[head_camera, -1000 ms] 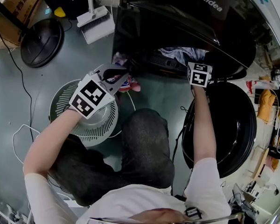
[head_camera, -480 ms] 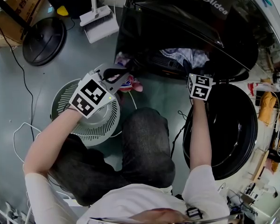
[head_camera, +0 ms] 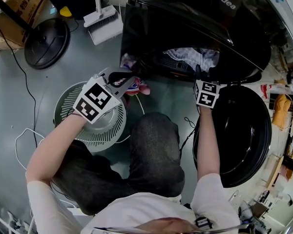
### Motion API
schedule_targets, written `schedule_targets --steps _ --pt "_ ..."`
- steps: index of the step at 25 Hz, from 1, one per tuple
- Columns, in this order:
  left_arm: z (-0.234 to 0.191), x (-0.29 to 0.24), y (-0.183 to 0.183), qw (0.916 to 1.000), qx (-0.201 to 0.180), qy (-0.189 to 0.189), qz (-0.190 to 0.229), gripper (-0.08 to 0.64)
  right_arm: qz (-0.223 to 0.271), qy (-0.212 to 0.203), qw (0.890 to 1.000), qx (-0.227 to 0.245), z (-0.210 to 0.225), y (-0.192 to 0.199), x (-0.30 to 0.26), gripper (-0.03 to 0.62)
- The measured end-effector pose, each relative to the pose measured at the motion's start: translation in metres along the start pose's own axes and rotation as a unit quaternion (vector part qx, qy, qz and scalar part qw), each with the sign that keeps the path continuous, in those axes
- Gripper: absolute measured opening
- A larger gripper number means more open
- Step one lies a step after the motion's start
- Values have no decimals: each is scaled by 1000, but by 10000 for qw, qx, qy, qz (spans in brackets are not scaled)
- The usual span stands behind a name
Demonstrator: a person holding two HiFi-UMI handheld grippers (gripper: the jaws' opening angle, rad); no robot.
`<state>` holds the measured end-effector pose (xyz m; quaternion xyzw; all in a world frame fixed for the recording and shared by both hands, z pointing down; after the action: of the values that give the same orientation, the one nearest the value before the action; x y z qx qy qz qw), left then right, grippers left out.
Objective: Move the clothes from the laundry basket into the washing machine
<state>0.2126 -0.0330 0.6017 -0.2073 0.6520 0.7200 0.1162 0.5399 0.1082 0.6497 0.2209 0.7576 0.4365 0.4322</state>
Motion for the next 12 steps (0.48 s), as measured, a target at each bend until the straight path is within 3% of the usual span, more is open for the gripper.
schedule_targets --steps 4,12 --pt "2 -1 1 10000 15 16 -2 5 228 3 9995 207 -7 0 -10 158" --pt "5 -6 5 10000 29 49 -76 6 511 325 9978 250 8 -1 -46 138"
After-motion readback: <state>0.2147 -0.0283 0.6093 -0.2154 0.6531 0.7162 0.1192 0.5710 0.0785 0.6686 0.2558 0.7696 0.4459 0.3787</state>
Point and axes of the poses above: the fingertips, and each gripper's own axes: x backward along the fingers, z to its right, y out of its underside, the point moved 6 cm from there along x, backward along the fingers, and after that the axes turned 10 degrees about -x, right-handed, at the moved point
